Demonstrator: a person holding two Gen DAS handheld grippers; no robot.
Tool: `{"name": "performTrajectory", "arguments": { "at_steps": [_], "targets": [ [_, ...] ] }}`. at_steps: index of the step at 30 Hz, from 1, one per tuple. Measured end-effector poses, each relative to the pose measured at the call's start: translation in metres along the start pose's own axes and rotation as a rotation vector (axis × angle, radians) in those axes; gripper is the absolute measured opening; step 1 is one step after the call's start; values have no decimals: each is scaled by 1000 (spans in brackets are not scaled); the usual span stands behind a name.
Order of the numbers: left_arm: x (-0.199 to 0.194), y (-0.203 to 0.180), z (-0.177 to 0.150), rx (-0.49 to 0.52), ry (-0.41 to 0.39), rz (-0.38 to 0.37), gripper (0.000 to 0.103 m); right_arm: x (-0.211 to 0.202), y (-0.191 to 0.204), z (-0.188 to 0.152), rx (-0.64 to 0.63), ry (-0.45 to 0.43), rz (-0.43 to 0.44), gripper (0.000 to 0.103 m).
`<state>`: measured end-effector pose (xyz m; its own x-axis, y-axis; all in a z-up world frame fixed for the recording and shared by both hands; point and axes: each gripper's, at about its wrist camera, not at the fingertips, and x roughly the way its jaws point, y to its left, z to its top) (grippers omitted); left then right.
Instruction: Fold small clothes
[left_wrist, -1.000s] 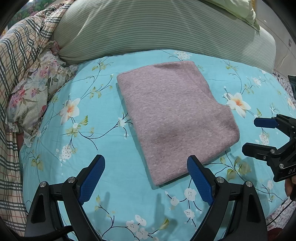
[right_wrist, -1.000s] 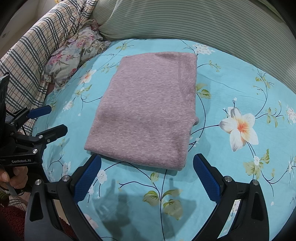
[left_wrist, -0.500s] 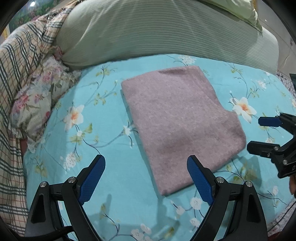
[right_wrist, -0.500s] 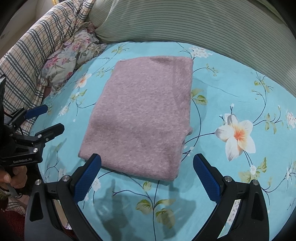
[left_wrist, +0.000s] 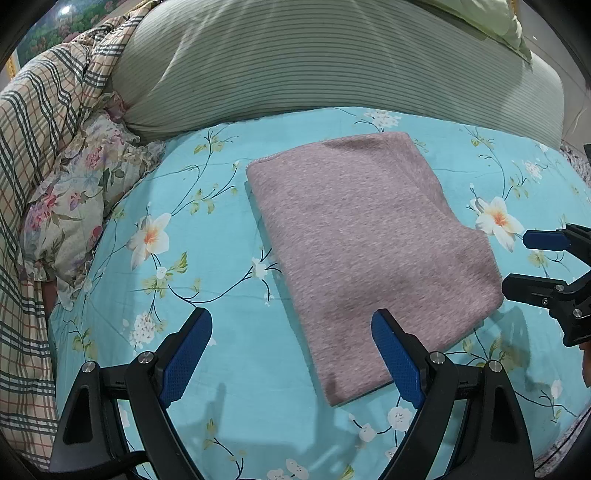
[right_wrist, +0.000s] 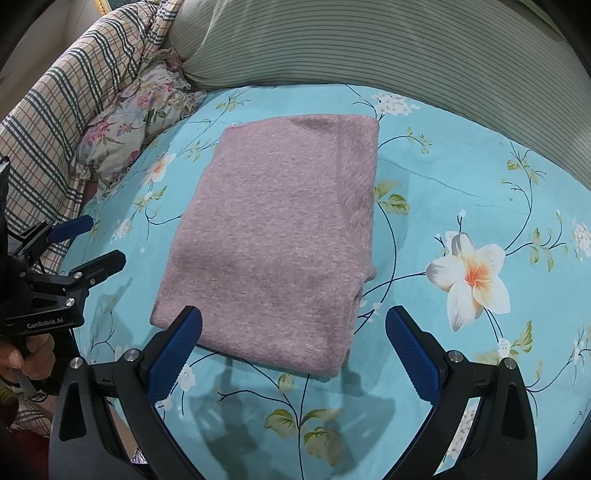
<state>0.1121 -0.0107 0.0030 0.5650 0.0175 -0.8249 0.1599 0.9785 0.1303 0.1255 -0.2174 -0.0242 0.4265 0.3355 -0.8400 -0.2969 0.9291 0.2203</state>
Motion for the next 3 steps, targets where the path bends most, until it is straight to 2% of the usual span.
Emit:
{"name": "performTrajectory", "arguments": {
  "at_steps": [3],
  "targets": [
    [0,-1,0,-2,0,-3,89,0,0,1,4,-1,-2,100]
  ]
}}
